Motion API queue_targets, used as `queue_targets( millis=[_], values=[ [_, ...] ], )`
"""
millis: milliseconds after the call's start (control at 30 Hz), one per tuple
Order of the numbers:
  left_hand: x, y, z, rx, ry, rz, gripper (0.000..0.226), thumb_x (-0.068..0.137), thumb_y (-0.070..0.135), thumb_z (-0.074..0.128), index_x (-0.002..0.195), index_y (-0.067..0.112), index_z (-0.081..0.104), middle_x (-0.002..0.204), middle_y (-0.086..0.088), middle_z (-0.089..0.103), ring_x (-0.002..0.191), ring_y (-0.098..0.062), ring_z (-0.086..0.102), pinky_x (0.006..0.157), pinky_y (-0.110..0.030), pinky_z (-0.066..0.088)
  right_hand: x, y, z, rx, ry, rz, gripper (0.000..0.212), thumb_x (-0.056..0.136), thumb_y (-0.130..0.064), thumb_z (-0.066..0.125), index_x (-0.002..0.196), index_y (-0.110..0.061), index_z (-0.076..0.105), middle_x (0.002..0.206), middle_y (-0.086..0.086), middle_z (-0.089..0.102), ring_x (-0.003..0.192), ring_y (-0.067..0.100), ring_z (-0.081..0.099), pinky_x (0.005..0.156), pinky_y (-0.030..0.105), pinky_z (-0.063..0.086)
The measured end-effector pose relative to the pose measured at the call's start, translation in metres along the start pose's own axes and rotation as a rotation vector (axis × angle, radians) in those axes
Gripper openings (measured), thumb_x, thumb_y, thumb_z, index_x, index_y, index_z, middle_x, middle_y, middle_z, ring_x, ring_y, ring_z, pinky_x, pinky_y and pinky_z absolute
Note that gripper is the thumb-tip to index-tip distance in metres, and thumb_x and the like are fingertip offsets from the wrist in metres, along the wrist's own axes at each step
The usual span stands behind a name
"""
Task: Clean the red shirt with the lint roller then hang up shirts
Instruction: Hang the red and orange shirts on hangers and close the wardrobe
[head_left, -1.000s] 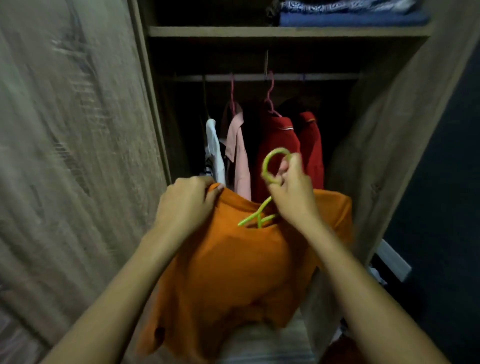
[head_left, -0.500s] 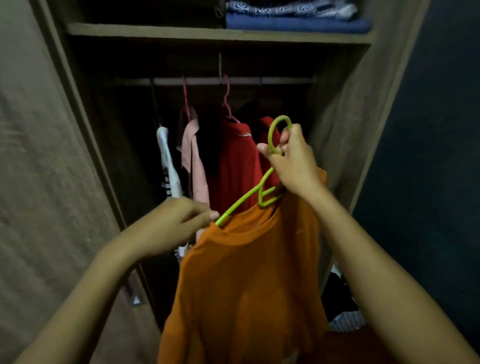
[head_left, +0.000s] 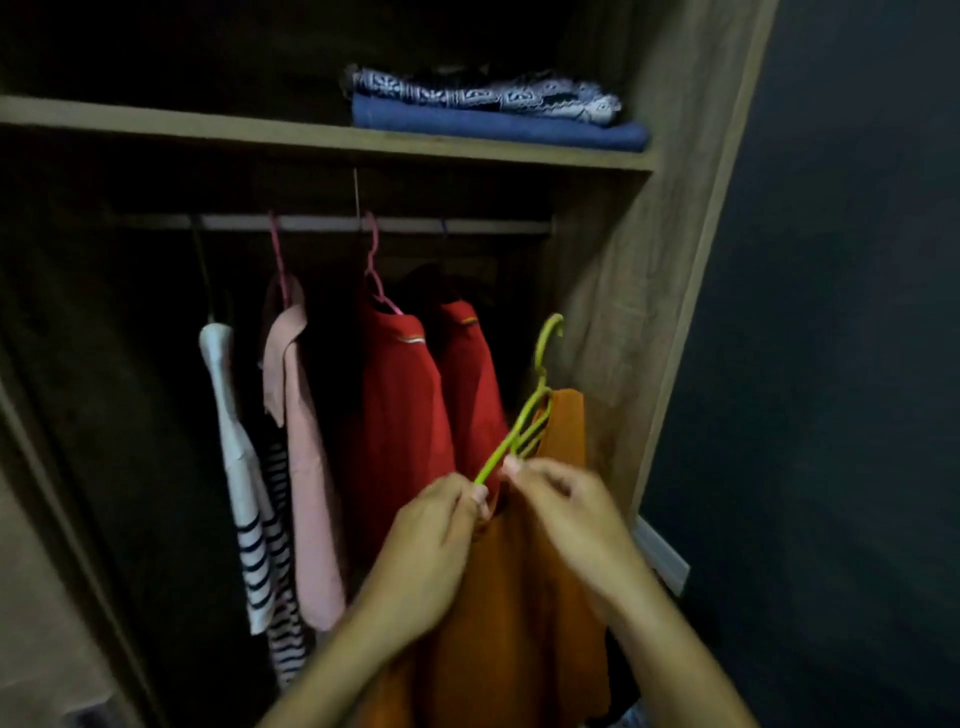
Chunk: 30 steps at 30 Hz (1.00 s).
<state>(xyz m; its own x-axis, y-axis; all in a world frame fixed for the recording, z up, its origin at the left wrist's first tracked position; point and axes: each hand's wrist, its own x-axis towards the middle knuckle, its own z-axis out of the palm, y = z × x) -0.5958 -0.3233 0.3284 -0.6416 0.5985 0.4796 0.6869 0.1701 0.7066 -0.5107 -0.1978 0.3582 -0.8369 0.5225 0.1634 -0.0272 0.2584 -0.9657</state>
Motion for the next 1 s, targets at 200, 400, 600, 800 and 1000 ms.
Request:
queue_targets(
  millis=[200,400,600,800,1000],
  values=[
    [0.020,0.011,0.042,-0.300,-0.105,-0.073,0.031,0.089,0.033,0.042,0.098,0.019,0.068,0.093,0.010,0.064,0.093,0.000,0.060,0.086,-0.019,0.044,0.007,0.014,-0.005,0.256,-0.052,0.118,0.029,0.095,-0.029,0.056,0.092,-0.001,0.063,0.090,0.011,0.071,0.086,0.014,0.067,0.085,0.027,0.049],
    [0.088,-0.010,0.027,-0.269,0.079,-0.047,0.042,0.083,0.016,0.034,0.061,0.011,0.070,0.063,-0.002,0.067,0.067,-0.014,0.059,0.069,-0.025,0.045,0.058,0.009,-0.023,0.159,0.005,0.088,0.022,0.101,-0.025,0.044,0.104,-0.015,0.064,0.103,0.000,0.070,0.102,0.007,0.064,0.082,0.016,0.047],
    [0.167,-0.043,0.025,0.331,0.320,0.149,0.047,0.089,0.023,0.040,0.131,0.010,0.056,0.139,-0.004,0.052,0.132,-0.019,0.044,0.115,-0.032,0.027,0.152,-0.002,-0.034,-0.048,0.061,0.048,0.031,0.104,-0.011,0.027,0.116,0.000,0.053,0.095,0.016,0.072,0.067,0.010,0.066,0.058,0.016,0.049],
    [0.189,-0.069,0.047,0.834,0.240,0.136,0.070,0.082,0.026,0.036,0.148,0.002,0.029,0.156,-0.013,0.028,0.144,-0.025,0.026,0.116,-0.047,0.025,0.231,-0.019,-0.023,-0.258,0.163,-0.115,0.038,0.101,-0.016,0.030,0.119,-0.004,0.061,0.071,-0.006,0.071,0.093,0.019,0.067,0.092,0.031,0.049],
    [0.179,-0.085,0.048,0.881,0.216,0.115,0.091,0.074,0.014,0.062,0.151,0.001,0.016,0.159,-0.016,0.014,0.147,-0.026,0.014,0.118,-0.042,0.018,0.274,-0.034,-0.006,-0.287,0.174,-0.123,0.035,0.099,-0.012,0.033,0.121,-0.004,0.060,0.075,0.000,0.072,0.090,0.018,0.065,0.093,0.030,0.048]
  ],
)
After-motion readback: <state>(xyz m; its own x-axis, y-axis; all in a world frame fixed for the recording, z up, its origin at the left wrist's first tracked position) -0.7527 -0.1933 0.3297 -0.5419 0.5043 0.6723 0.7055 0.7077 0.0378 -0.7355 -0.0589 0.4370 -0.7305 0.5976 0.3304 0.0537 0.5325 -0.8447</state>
